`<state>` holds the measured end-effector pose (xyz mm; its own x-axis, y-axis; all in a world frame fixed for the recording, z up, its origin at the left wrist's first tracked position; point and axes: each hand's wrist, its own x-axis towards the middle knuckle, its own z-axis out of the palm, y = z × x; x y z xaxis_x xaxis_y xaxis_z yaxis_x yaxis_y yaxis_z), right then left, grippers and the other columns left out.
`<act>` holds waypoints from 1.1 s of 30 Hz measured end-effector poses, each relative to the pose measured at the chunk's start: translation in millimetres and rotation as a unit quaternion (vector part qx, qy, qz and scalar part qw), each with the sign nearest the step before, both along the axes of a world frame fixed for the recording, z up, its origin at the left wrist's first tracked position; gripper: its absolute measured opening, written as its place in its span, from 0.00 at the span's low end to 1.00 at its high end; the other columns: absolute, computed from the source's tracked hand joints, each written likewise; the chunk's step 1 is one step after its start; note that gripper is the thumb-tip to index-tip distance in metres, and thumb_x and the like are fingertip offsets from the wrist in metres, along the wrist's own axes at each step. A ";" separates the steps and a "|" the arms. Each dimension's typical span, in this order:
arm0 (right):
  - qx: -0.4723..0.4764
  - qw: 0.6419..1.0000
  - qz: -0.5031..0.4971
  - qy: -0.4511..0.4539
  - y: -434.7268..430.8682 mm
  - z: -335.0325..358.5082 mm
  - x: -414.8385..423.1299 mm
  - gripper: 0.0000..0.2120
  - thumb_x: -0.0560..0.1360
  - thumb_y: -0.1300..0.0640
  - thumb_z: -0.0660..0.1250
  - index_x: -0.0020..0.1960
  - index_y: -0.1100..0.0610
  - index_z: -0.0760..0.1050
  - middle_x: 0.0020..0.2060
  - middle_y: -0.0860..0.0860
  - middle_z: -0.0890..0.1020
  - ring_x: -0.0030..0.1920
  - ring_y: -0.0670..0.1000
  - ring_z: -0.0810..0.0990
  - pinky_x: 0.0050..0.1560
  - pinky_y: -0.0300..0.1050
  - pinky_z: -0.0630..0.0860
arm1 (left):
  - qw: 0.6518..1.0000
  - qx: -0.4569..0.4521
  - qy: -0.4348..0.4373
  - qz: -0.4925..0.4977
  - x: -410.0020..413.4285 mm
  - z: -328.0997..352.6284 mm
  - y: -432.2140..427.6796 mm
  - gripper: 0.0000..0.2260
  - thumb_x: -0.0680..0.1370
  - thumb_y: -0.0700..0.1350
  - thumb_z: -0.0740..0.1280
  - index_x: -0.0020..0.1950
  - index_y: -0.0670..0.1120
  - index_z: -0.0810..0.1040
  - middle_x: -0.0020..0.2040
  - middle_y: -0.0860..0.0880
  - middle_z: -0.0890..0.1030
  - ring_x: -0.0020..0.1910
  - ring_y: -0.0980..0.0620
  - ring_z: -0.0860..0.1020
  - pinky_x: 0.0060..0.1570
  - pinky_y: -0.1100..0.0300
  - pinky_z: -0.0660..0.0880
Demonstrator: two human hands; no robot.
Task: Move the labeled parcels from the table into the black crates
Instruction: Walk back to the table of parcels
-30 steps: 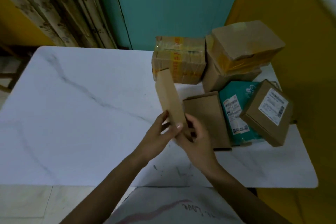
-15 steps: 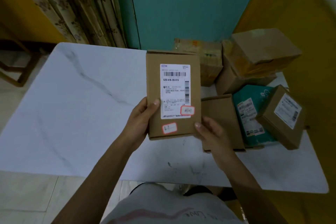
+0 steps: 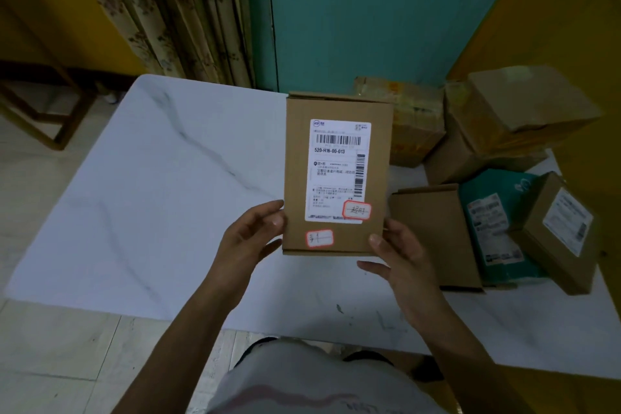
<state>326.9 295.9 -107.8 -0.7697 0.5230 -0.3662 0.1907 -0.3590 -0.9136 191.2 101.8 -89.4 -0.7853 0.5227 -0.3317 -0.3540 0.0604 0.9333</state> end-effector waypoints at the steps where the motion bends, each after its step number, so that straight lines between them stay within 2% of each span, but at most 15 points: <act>1: -0.002 1.000 0.006 0.001 -4.4 -0.8 -2.4 0.23 0.65 0.50 0.72 0.59 0.50 0.75 0.51 0.47 0.85 0.53 0.49 0.83 0.42 0.43 0.81 | 1.000 0.001 0.009 -0.002 -2.0 0.3 -1.8 0.19 0.73 0.50 0.66 0.63 0.50 0.76 0.56 0.53 0.83 0.56 0.52 0.81 0.49 0.63 0.79; 6: -0.012 1.000 0.008 0.012 -24.4 -5.5 -11.4 0.23 0.65 0.55 0.73 0.59 0.50 0.75 0.55 0.51 0.84 0.56 0.52 0.82 0.48 0.45 0.81 | 0.999 -0.001 0.051 -0.007 -16.1 2.8 -12.7 0.15 0.78 0.40 0.65 0.64 0.47 0.75 0.57 0.53 0.83 0.56 0.52 0.81 0.50 0.64 0.78; 11: -0.004 1.000 -0.002 0.015 -34.6 -3.1 -15.6 0.23 0.64 0.50 0.75 0.58 0.48 0.76 0.55 0.50 0.84 0.56 0.51 0.82 0.49 0.46 0.81 | 0.998 -0.002 0.066 -0.003 -25.0 10.5 -16.9 0.14 0.78 0.39 0.65 0.63 0.49 0.76 0.56 0.53 0.83 0.54 0.54 0.81 0.45 0.66 0.78; 16: 0.001 1.000 0.010 0.017 -28.1 3.9 -14.1 0.24 0.65 0.49 0.73 0.59 0.49 0.75 0.52 0.47 0.84 0.54 0.49 0.83 0.44 0.43 0.81 | 0.997 0.004 0.077 0.015 -17.2 19.0 -20.8 0.14 0.78 0.38 0.64 0.63 0.49 0.77 0.58 0.52 0.82 0.54 0.53 0.82 0.44 0.64 0.79; 22: 0.017 0.998 0.062 0.015 -8.1 15.1 -5.3 0.19 0.67 0.50 0.70 0.58 0.46 0.77 0.50 0.43 0.84 0.53 0.46 0.83 0.42 0.39 0.80 | 0.996 -0.002 0.076 0.040 12.0 21.6 -21.6 0.15 0.77 0.39 0.65 0.62 0.51 0.77 0.57 0.55 0.82 0.55 0.53 0.81 0.47 0.62 0.80; 29: 0.059 0.987 0.149 0.032 6.8 25.7 6.6 0.20 0.68 0.50 0.69 0.60 0.46 0.76 0.52 0.44 0.84 0.52 0.46 0.83 0.41 0.37 0.79 | 0.991 -0.022 0.103 0.081 34.9 30.6 -22.0 0.14 0.77 0.41 0.65 0.60 0.53 0.77 0.55 0.59 0.83 0.55 0.56 0.81 0.43 0.68 0.77; 33: 0.096 0.973 0.206 0.050 15.6 32.8 -7.0 0.14 0.76 0.59 0.66 0.58 0.44 0.76 0.52 0.40 0.84 0.52 0.43 0.82 0.41 0.35 0.79 | 0.987 -0.012 0.104 0.124 44.7 36.3 -27.7 0.15 0.76 0.41 0.65 0.62 0.51 0.77 0.56 0.55 0.83 0.55 0.53 0.81 0.44 0.65 0.78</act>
<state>319.9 311.5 -74.9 -0.9551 0.2134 -0.2055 0.1898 -0.0919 -0.9775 235.9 74.1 -53.1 -0.9407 0.2992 -0.1601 -0.1617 0.0198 0.9866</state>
